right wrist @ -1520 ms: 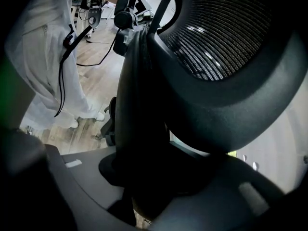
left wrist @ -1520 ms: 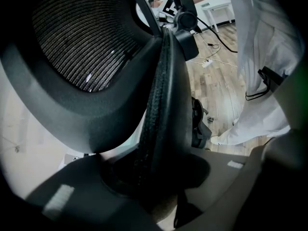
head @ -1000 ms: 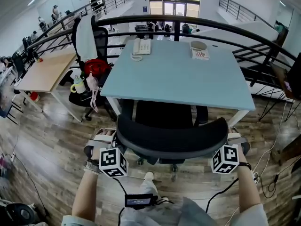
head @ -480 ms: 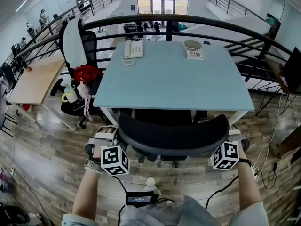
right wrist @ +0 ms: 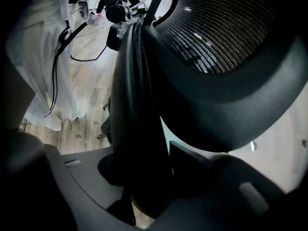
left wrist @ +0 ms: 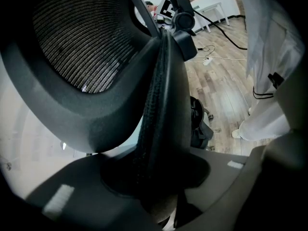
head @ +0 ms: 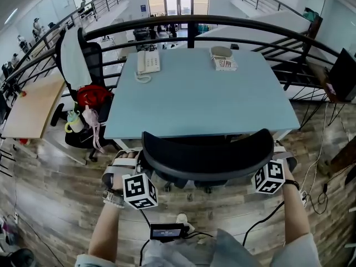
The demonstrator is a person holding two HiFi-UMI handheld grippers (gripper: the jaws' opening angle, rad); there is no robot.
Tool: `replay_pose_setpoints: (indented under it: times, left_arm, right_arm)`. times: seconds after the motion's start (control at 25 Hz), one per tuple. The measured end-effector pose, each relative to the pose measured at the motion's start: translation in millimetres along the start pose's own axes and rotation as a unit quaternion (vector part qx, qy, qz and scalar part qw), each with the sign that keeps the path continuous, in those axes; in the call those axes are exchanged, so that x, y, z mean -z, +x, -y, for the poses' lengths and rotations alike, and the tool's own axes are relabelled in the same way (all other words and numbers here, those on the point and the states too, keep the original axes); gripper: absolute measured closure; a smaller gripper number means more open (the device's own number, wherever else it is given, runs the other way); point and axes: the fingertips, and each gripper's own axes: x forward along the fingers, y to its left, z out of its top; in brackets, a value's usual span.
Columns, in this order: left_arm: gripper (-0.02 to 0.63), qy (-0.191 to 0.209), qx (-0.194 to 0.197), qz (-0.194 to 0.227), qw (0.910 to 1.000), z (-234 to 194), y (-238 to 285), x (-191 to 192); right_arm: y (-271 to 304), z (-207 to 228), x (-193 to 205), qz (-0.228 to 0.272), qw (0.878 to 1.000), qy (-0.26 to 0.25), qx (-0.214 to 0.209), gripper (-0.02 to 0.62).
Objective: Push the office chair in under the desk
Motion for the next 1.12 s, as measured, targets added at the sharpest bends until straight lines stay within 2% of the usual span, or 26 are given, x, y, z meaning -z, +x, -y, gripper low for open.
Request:
replay_pose_setpoints:
  times: [1.12]
  left_arm:
    - [0.454,0.01,-0.007,0.011,0.9999,-54.8,57.1,12.3]
  right_arm:
    - [52.6,55.7,-2.6,-0.02,0.999,0.027,0.017,0.396]
